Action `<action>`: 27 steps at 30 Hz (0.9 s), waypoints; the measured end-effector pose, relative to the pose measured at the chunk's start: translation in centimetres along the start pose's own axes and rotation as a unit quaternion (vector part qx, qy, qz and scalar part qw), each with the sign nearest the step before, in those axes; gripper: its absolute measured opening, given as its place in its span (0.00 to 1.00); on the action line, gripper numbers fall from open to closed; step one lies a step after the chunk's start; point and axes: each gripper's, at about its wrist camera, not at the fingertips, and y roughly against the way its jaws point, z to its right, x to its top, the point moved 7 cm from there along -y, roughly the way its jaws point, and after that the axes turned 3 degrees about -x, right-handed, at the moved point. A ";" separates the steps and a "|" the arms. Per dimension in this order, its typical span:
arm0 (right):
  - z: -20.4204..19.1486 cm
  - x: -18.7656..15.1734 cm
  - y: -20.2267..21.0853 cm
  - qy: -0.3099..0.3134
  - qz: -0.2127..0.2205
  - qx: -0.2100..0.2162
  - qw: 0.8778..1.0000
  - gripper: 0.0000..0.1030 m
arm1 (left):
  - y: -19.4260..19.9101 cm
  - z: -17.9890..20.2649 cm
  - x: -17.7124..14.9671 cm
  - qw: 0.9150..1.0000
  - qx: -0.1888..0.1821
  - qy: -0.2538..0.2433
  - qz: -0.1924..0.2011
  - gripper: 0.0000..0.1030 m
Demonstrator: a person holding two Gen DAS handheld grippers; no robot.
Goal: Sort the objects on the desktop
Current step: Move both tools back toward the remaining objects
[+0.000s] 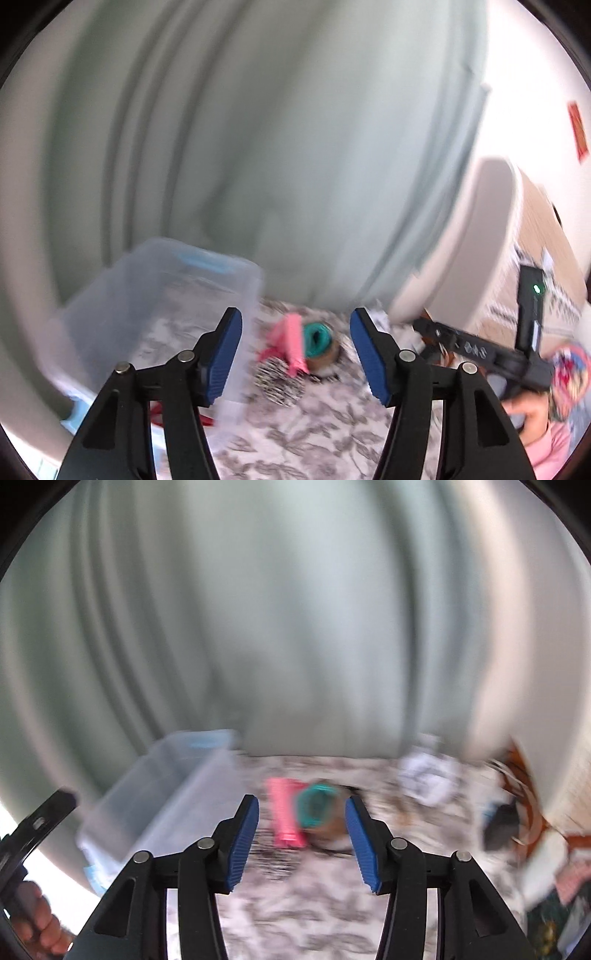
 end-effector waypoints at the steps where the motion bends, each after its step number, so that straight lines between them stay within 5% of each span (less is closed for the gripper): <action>1: 1.7 -0.6 -0.5 -0.021 -0.012 -0.017 1.000 0.55 | -1.2 0.9 -0.8 1.000 -0.011 -0.006 -0.017 0.60; 5: 6.0 -4.5 -3.6 -0.074 -0.075 -0.044 0.993 0.56 | -6.2 2.7 -4.8 0.995 -0.032 -0.010 -0.092 0.60; 13: 10.0 -11.0 -9.2 -0.138 -0.159 -0.067 0.975 0.62 | -15.3 0.7 -12.5 0.974 0.044 -0.019 -0.219 0.60; 27: 8.6 -9.7 -14.6 -0.131 -0.156 -0.075 0.976 0.67 | -21.0 -0.6 -15.2 0.964 0.090 -0.079 -0.236 0.60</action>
